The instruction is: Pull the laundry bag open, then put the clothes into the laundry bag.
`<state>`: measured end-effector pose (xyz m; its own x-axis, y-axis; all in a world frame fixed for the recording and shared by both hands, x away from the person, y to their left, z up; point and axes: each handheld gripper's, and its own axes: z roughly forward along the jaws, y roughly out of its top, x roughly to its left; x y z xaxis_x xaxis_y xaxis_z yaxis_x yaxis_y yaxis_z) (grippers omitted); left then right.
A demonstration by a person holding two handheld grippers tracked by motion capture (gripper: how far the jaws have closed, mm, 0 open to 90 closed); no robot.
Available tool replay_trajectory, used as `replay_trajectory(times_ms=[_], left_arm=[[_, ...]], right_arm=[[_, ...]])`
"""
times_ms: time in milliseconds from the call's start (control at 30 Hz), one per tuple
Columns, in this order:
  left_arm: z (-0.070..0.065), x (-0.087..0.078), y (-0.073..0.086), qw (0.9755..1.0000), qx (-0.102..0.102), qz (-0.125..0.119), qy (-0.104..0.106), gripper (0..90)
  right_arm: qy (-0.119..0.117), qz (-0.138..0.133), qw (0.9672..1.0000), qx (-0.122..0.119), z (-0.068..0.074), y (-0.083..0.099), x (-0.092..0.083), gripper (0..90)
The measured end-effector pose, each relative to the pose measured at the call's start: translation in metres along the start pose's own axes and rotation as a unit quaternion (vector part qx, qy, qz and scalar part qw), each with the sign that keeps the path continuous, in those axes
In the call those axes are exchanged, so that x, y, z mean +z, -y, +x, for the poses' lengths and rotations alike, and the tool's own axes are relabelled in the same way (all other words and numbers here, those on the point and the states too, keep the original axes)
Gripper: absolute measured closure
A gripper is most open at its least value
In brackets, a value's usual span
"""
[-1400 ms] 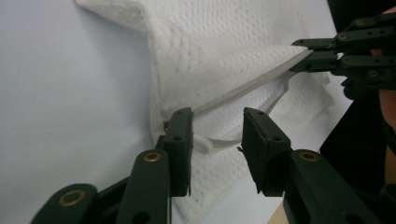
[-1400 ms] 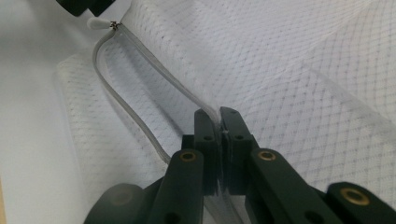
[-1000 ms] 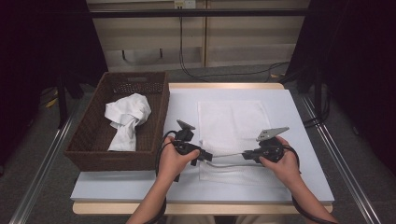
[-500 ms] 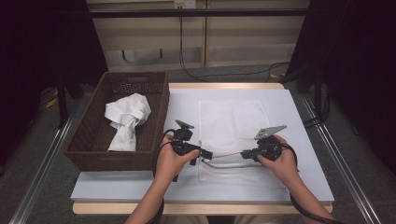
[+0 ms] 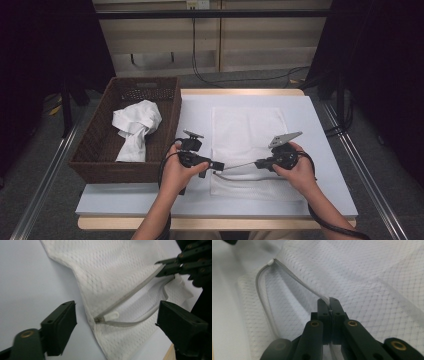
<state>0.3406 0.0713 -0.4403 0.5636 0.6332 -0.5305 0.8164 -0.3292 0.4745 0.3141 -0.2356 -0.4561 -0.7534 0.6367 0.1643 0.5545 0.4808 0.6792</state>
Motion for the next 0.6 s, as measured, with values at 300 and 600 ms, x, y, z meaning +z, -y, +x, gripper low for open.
replay_trajectory(times_ms=[300,600], left_arm=[[-0.0073,0.0049,0.0047,0.9999,0.011,0.006,-0.002,15.8],[-0.0095,0.0065,0.0031,0.9990,0.030,0.032,-0.003,12.5]], right_arm=[[-0.004,-0.004,1.0000,-0.005,0.0006,-0.0033,-0.0028,90.0],[-0.006,0.002,1.0000,-0.001,-0.0005,-0.0018,-0.0038,90.0]])
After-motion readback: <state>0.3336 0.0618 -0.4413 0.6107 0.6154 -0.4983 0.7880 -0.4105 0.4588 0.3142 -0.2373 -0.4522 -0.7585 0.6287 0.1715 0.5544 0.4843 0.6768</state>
